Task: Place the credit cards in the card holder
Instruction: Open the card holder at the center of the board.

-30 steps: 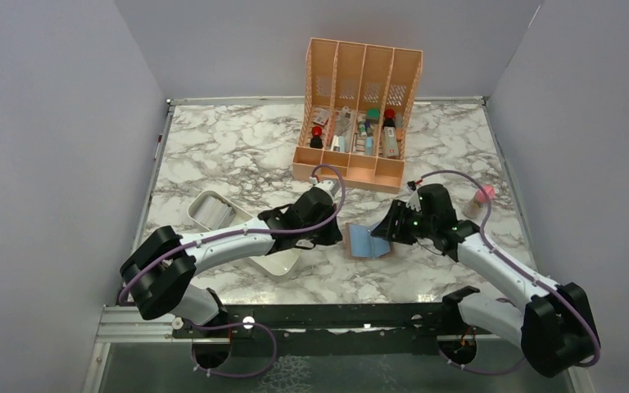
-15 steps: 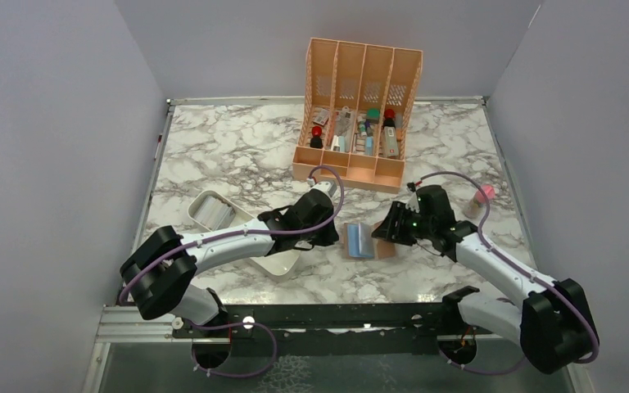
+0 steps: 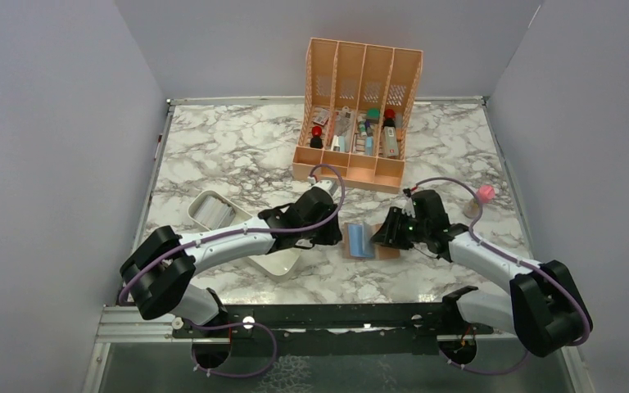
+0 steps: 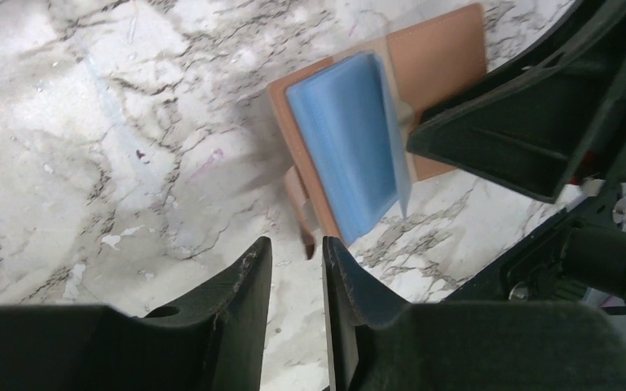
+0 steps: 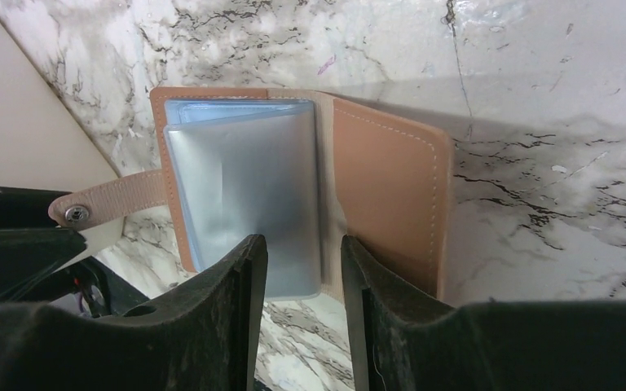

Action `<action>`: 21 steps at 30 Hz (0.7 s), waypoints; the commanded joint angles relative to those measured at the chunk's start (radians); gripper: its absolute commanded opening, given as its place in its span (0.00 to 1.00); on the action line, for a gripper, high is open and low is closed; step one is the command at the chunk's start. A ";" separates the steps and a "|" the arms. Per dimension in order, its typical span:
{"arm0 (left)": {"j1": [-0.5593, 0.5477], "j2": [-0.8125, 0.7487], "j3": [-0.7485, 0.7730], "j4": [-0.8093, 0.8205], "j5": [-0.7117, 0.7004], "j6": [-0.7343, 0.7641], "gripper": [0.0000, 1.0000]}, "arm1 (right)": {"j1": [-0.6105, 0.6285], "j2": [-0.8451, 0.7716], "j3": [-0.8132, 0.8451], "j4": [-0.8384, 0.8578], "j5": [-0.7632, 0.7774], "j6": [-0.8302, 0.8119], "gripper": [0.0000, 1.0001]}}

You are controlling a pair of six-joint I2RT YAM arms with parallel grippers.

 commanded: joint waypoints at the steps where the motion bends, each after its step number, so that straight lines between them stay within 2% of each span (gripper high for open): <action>1: -0.002 -0.012 0.053 0.055 0.070 -0.011 0.29 | 0.005 0.008 -0.027 0.052 0.007 0.004 0.42; 4: -0.002 0.029 0.076 0.081 0.102 -0.017 0.25 | 0.005 0.015 -0.047 0.067 0.008 0.011 0.42; 11: -0.002 0.064 0.106 0.094 0.119 -0.013 0.28 | 0.005 0.007 -0.076 0.100 0.009 0.026 0.40; 15: -0.002 0.012 0.112 0.069 0.077 -0.012 0.39 | 0.005 0.011 -0.084 0.118 0.002 0.032 0.39; 18: -0.002 -0.049 0.122 0.060 0.054 -0.018 0.40 | 0.005 0.016 -0.080 0.116 0.000 0.027 0.39; 21: -0.003 -0.076 0.118 0.093 0.092 -0.044 0.37 | 0.005 0.014 -0.075 0.109 0.006 0.021 0.38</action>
